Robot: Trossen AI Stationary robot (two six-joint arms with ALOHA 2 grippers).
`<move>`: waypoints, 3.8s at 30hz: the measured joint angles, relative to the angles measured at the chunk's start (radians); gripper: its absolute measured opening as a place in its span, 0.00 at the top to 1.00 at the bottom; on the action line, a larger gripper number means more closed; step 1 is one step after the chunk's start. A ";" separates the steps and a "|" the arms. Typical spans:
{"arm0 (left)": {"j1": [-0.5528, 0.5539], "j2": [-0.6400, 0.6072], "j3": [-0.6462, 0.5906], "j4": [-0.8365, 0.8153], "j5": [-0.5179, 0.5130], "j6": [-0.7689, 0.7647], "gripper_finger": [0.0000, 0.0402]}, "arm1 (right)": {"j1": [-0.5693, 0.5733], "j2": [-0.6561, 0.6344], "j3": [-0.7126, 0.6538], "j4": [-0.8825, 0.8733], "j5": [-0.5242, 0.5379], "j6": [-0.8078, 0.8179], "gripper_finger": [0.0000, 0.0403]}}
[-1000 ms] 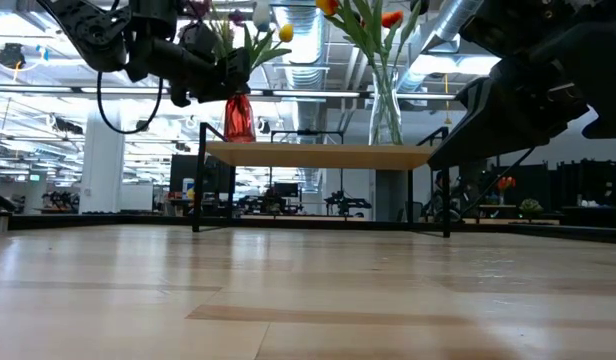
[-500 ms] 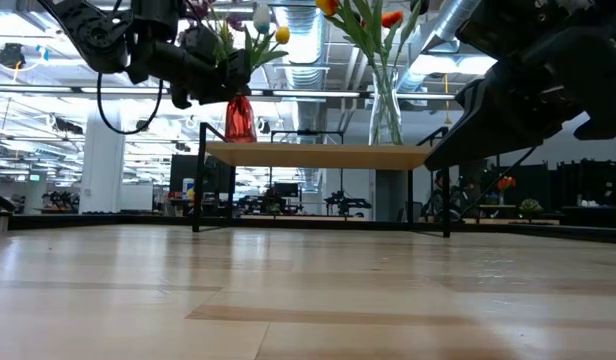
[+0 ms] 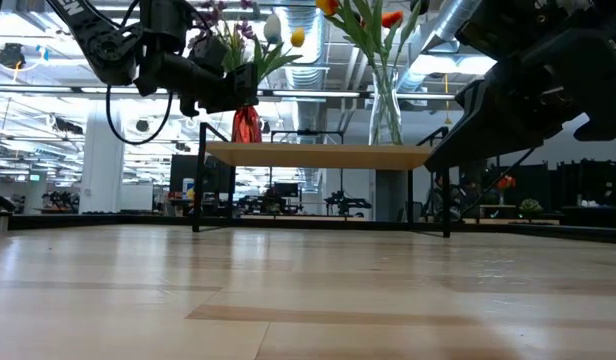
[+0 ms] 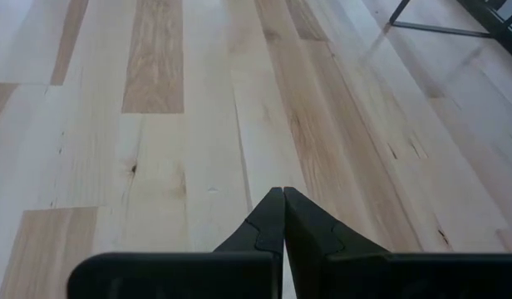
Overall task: Pick and place flowers into a vace then onto a shelf
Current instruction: Put the red vase with flowers on the shelf, then return to Home Position
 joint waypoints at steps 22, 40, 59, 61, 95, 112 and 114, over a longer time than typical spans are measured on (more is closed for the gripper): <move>0.000 0.000 0.000 -0.007 0.038 0.014 0.52 | 0.000 0.000 0.000 -0.003 -0.001 0.028 1.00; -0.032 -0.005 0.000 -0.059 0.005 0.033 0.30 | 0.000 0.000 0.000 -0.003 -0.001 0.036 1.00; -0.090 -0.301 0.000 -0.478 -0.058 0.027 0.30 | 0.002 0.000 0.000 -0.014 0.000 0.060 1.00; -0.105 -0.337 0.000 -0.552 -0.058 0.011 0.30 | 0.002 0.000 0.000 -0.014 0.000 0.060 1.00; -0.844 -0.903 -0.370 -0.520 0.226 -0.040 0.31 | 0.081 -0.775 -0.112 -0.108 -0.103 -0.344 1.00; -0.851 -1.070 -0.538 -0.595 0.354 -0.058 0.31 | 0.082 -1.382 -0.644 0.151 -0.185 -0.306 1.00; -0.851 -1.111 -0.537 -0.662 0.320 -0.074 0.31 | 0.082 -1.401 -0.674 0.166 -0.184 -0.305 1.00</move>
